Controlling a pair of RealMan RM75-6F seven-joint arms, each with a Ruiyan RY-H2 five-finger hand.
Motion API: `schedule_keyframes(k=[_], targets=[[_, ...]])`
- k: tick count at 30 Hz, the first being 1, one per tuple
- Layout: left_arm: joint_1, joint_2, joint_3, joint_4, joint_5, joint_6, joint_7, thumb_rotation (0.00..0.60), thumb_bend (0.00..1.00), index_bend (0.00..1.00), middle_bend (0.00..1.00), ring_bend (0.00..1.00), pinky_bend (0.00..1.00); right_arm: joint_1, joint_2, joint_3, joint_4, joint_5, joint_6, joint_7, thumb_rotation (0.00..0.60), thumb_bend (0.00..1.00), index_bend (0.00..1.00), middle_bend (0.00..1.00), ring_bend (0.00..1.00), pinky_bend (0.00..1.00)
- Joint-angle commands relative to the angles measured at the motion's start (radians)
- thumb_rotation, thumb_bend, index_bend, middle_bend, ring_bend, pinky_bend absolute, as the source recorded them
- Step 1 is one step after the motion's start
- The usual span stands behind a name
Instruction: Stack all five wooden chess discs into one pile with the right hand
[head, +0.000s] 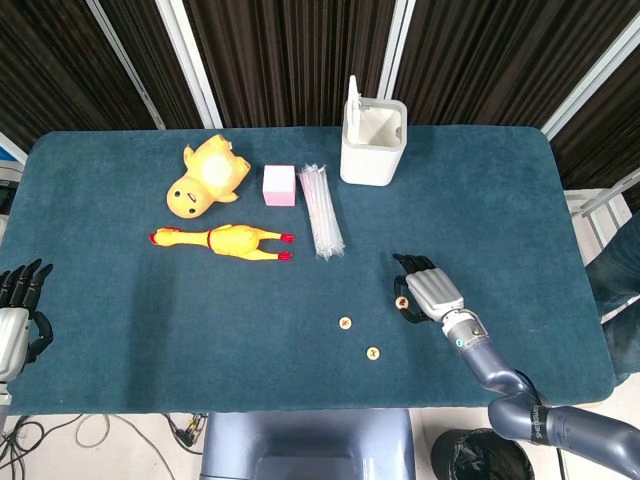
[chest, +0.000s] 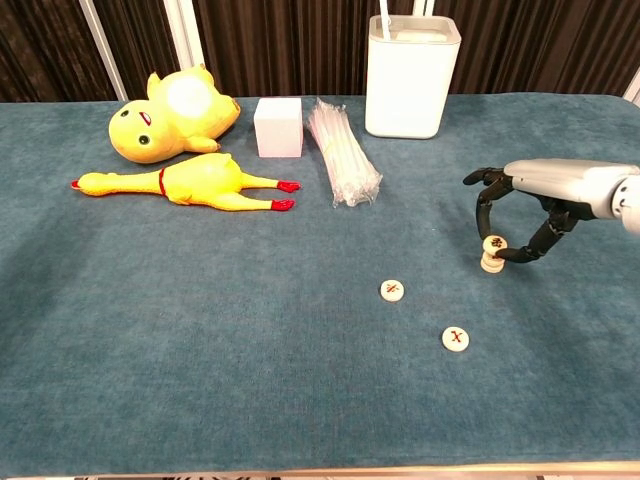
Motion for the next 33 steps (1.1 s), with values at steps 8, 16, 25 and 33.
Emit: schedule_keyframes(k=[8,16,25,33], targets=[[0.0,0.0,0.0,0.0,0.0,0.0,0.001,0.6,0.82,0.07,0.0,0.0,0.06,0.004,-0.008,-0.013,0.016,0.005,0.004,0.004,0.6,0.42,0.52,0.0,0.0,0.09],[0.0,-0.001,0.0,0.0,-0.002,0.001,0.004,0.6,0.82,0.07,0.0,0.0,0.06,0.009,-0.013,-0.021,0.032,0.015,-0.003,0.01,0.6,0.42,0.52,0.0,0.0,0.09],[0.0,0.0,0.0,-0.001,-0.001,0.0,0.003,0.6,0.82,0.07,0.0,0.0,0.06,0.014,-0.015,-0.026,0.037,0.021,-0.006,0.011,0.6,0.42,0.52,0.0,0.0,0.09],[0.0,0.0,-0.001,0.0,-0.002,0.0,0.003,0.6,0.82,0.07,0.0,0.0,0.06,0.021,-0.012,-0.027,0.036,0.035,-0.006,0.001,0.6,0.42,0.52,0.0,0.0,0.09]])
